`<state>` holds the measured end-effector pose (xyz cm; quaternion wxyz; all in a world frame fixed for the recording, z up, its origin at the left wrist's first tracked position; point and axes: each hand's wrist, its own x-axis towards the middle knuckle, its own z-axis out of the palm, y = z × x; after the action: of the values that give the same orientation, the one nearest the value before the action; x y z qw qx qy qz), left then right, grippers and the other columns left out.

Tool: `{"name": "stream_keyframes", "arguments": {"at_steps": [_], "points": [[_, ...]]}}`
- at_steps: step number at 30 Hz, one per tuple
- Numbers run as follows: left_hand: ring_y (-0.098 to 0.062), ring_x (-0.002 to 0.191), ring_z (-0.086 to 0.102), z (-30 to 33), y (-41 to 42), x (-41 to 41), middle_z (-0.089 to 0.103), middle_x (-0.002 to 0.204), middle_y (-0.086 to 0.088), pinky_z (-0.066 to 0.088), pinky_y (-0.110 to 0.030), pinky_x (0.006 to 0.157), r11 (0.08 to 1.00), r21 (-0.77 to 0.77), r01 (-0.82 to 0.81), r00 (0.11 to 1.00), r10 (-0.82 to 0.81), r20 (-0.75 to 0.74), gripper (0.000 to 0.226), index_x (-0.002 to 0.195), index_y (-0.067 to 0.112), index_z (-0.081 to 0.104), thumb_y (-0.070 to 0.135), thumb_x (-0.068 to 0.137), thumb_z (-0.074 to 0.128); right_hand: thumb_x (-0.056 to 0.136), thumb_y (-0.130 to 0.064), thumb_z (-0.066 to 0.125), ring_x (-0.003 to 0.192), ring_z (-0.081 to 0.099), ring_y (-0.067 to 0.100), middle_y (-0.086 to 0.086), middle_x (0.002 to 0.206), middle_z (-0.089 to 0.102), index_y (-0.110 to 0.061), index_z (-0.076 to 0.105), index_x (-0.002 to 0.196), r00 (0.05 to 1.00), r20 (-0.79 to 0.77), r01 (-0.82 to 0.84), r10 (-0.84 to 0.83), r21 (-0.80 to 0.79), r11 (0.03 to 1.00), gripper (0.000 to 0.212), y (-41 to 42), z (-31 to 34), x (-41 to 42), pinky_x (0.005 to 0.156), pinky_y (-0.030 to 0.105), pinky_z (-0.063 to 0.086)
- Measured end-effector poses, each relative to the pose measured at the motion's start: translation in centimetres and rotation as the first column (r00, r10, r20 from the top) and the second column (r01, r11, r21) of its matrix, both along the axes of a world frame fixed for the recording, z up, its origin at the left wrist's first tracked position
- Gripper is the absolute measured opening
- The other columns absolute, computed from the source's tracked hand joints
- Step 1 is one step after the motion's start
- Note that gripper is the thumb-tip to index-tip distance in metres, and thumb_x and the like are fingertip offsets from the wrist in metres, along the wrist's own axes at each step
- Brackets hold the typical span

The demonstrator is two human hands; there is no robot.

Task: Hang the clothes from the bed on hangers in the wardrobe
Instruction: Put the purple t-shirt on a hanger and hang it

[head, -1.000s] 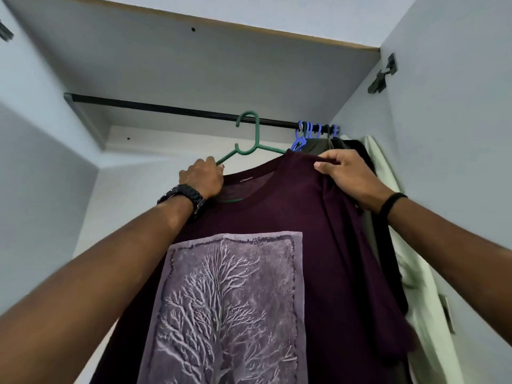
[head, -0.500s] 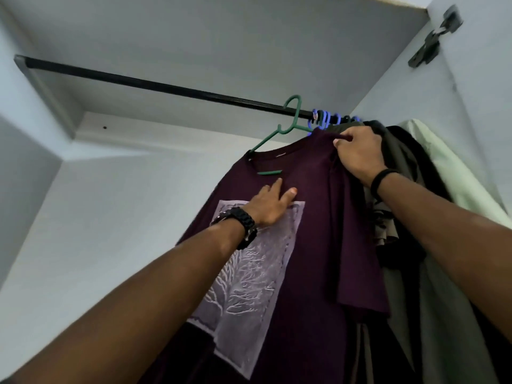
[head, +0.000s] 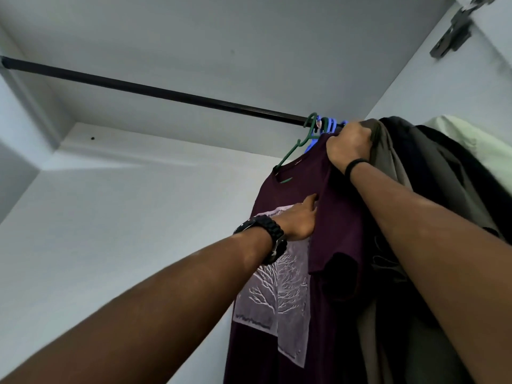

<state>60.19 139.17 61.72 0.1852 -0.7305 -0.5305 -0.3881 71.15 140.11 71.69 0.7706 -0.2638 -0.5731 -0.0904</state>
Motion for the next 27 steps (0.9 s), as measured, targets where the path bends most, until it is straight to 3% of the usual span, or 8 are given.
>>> {"name": "stream_keyframes", "arguments": {"at_steps": [4,10,14,16,18,20,24,27], "points": [[-0.027,0.137,0.036,1.2,1.1,0.2,0.032,0.153,-0.010,0.031,-0.041,0.112,0.998,0.020,0.064,0.996,-0.065,0.059,0.059,0.152,0.015,0.016,0.045,0.103,0.026,0.089,-0.001,0.050,0.095,0.064,0.037,0.022,0.109,0.063,0.006,0.061,0.101,0.999,-0.050,0.024,-0.020,0.080,0.997,0.018,1.6,0.4,-1.1,0.075,0.037,0.052],[-0.025,0.139,0.034,2.4,1.6,0.7,0.031,0.154,-0.008,0.028,-0.037,0.114,0.994,0.074,0.085,0.990,-0.092,0.105,0.057,0.152,0.015,0.019,0.046,0.104,0.019,0.085,0.000,0.048,0.069,0.052,0.027,0.016,0.087,0.056,0.000,0.056,0.080,0.997,-0.081,-0.009,0.019,0.129,0.992,0.010,3.0,1.2,0.0,0.063,0.025,0.041],[-0.017,0.129,0.041,2.7,1.3,1.5,0.032,0.153,-0.003,0.039,-0.020,0.078,0.979,0.110,0.171,0.969,-0.188,0.159,0.055,0.152,0.013,0.018,0.040,0.105,0.022,0.088,-0.004,0.052,0.097,0.061,0.039,0.022,0.106,0.062,0.001,0.055,0.076,0.997,-0.019,0.072,-0.070,0.123,0.990,0.013,2.4,2.0,-0.1,0.074,0.035,0.049],[-0.018,0.127,0.043,2.8,1.2,1.6,0.035,0.151,-0.005,0.037,-0.021,0.073,0.977,0.103,0.185,0.964,-0.201,0.172,0.055,0.152,0.014,0.016,0.041,0.105,0.023,0.089,-0.002,0.053,0.100,0.062,0.038,0.021,0.102,0.062,-0.007,0.041,0.063,0.993,0.020,0.110,-0.113,0.105,0.988,0.029,2.1,2.7,-0.3,0.073,0.034,0.049],[-0.024,0.129,0.043,2.9,1.0,1.6,0.036,0.151,-0.007,0.036,-0.028,0.082,0.982,0.113,0.154,0.974,-0.170,0.148,0.053,0.152,0.014,0.017,0.039,0.105,0.024,0.089,0.000,0.052,0.105,0.061,0.039,0.023,0.106,0.061,-0.003,0.050,0.070,0.987,0.074,0.134,-0.141,0.088,0.987,0.020,1.9,3.2,-0.8,0.081,0.038,0.052],[-0.023,0.126,0.044,3.0,0.6,1.2,0.036,0.151,-0.007,0.039,-0.026,0.082,0.983,0.116,0.143,0.981,-0.156,0.114,0.051,0.150,0.012,0.020,0.034,0.105,0.029,0.090,0.001,0.051,0.111,0.057,0.043,0.026,0.117,0.059,0.006,0.061,0.098,0.976,0.119,0.176,-0.185,0.078,0.981,0.014,2.1,3.6,-1.5,0.089,0.042,0.050],[-0.014,0.106,0.046,2.6,0.0,0.0,0.044,0.143,-0.007,0.039,-0.011,0.054,0.988,0.059,0.139,0.985,-0.145,0.096,0.051,0.150,0.015,0.022,0.028,0.103,0.037,0.090,0.003,0.048,0.112,0.056,0.044,0.027,0.120,0.057,0.007,0.060,0.111,0.955,0.171,0.232,-0.242,0.080,0.969,0.024,2.4,3.5,-2.1,0.091,0.044,0.050],[-0.013,0.102,0.048,1.6,-0.2,-0.7,0.049,0.133,-0.003,0.038,-0.007,0.052,0.991,0.037,0.130,0.983,-0.134,0.124,0.053,0.151,0.019,0.018,0.030,0.102,0.038,0.094,-0.002,0.046,0.112,0.056,0.043,0.026,0.123,0.056,0.006,0.058,0.114,0.962,0.166,0.212,-0.219,0.057,0.976,0.025,2.4,2.5,-1.6,0.092,0.043,0.048]]}}
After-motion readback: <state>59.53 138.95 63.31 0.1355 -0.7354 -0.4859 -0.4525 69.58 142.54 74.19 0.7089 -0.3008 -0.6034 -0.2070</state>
